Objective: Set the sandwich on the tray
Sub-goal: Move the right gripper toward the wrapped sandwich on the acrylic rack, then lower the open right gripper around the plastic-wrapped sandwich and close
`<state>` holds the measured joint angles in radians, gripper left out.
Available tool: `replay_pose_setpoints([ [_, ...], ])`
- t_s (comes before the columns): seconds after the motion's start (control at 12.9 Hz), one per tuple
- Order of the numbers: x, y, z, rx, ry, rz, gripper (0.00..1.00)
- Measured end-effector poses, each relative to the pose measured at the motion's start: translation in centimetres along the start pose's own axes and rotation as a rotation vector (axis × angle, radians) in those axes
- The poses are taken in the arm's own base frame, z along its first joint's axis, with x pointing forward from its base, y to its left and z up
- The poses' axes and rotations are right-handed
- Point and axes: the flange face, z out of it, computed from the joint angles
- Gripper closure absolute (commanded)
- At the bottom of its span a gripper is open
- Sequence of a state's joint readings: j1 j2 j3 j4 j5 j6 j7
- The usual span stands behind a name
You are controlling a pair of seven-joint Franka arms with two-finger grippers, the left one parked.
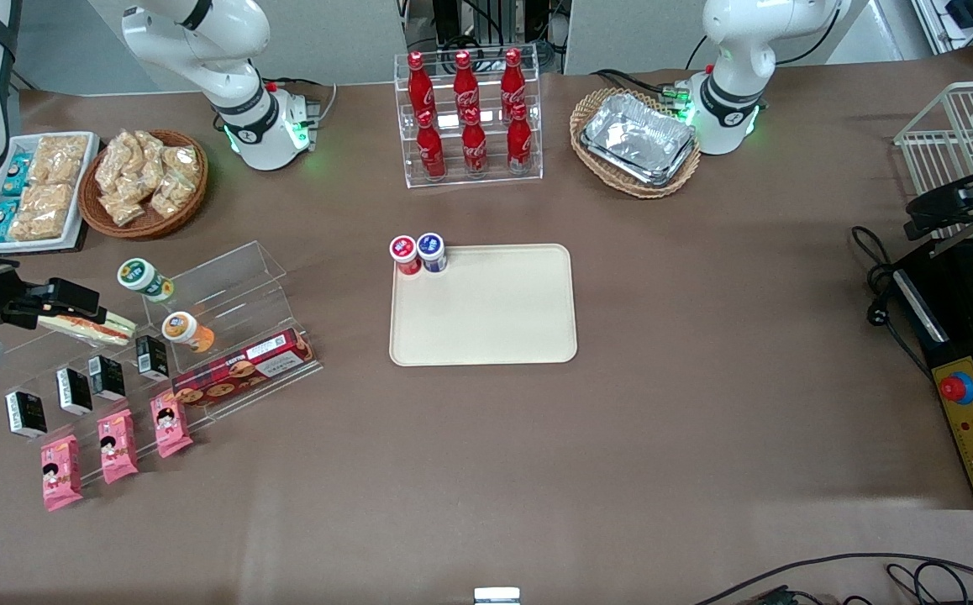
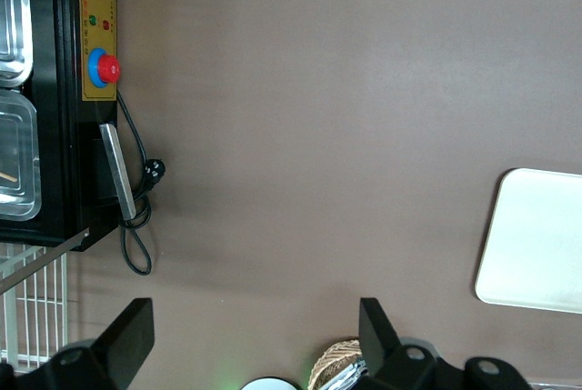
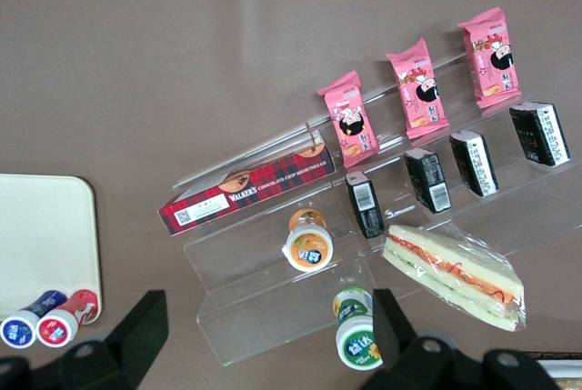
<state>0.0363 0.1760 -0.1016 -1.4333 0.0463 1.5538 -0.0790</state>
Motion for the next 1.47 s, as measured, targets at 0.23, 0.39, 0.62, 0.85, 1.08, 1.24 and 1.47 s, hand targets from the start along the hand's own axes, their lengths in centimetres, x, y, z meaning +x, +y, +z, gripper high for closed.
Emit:
replay_pose_setpoints([
  [0.23,-0.2,0.0,-0.2,0.000,-0.001,0.054,0.00],
  [0.39,-0.4,0.2,-0.1,0.001,-0.020,0.111,0.00],
  [0.62,-0.6,0.6,0.0,-0.001,-0.031,0.222,0.00],
  [0.85,-0.6,1.0,0.0,-0.007,-0.031,0.450,0.00],
  [1.08,-0.7,3.1,0.1,-0.009,-0.033,0.656,0.00],
  [1.24,-0.8,4.6,0.8,-0.012,-0.046,0.725,0.00],
  [1.47,-1.2,7.7,3.0,-0.023,-0.102,0.827,0.00],
])
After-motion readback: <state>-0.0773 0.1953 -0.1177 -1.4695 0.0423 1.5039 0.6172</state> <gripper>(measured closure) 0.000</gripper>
